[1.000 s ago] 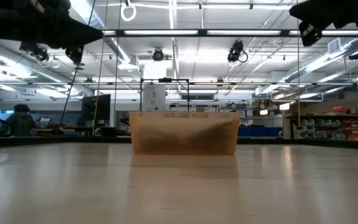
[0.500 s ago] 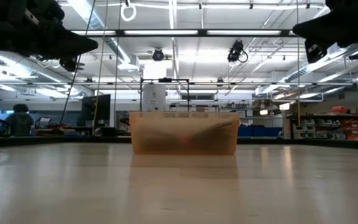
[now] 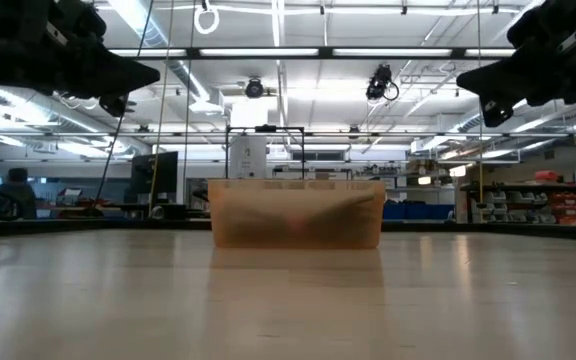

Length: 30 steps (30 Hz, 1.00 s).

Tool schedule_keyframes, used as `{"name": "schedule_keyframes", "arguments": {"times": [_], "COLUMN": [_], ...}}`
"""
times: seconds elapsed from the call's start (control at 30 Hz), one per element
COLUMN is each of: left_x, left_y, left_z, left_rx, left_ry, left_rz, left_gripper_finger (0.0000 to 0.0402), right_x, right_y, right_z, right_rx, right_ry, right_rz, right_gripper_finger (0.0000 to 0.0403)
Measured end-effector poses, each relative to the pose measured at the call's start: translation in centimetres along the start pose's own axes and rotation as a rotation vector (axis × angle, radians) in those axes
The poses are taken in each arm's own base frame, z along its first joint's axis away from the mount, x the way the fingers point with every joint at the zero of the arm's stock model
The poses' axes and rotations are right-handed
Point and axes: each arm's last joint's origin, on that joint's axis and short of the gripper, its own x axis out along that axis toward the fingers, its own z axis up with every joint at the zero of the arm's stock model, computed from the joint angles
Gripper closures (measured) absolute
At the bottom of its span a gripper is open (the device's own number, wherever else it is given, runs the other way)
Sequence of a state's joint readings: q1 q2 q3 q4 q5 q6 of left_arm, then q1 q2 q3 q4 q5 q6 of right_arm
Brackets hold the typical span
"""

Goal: Pick and place USB-C Cables
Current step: Return to Home Position

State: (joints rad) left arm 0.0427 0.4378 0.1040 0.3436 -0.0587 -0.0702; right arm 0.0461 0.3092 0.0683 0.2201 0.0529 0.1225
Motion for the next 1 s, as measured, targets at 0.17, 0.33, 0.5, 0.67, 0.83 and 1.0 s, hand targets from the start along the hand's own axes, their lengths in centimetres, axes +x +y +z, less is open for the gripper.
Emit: {"name": "schedule_keyframes", "arguments": {"times": [0.17, 0.33, 0.5, 0.67, 0.83, 1.0], "left_x": [0.0, -0.1, -0.5, -1.0, -1.6, -1.9], "left_y": [0.2, 0.4, 0.4, 0.0, -0.2, -0.4], "left_z": [-0.1, 0.2, 0.0, -0.4, -2.2, -1.9], "left_rx": [-0.026, -0.054, -0.081, -0.079, -0.081, -0.059], "left_ry": [0.013, -0.016, 0.01, -0.04, -0.026, -0.052], "left_rz": [-0.063, 0.011, 0.016, 0.026, 0.062, 0.077], "left_gripper_finger": [0.0399, 0.0399, 0.0399, 0.0399, 0.0399, 0.0399], "right_x": [0.0, 0.0, -0.2, -0.4, -0.4, -0.5], "right_y": [-0.1, -0.3, -0.1, -0.1, 0.2, 0.3], "right_z": [0.0, 0.1, 0.2, -0.5, -0.7, -1.0], "right_rx": [0.023, 0.024, 0.018, 0.028, 0.026, 0.02], "right_ry": [0.007, -0.01, -0.021, 0.039, 0.059, 0.086], "right_rz": [0.061, -0.001, 0.01, -0.046, -0.051, -0.063], "right_gripper_finger": [0.0402, 0.0402, 0.0402, 0.0402, 0.0403, 0.0403]}}
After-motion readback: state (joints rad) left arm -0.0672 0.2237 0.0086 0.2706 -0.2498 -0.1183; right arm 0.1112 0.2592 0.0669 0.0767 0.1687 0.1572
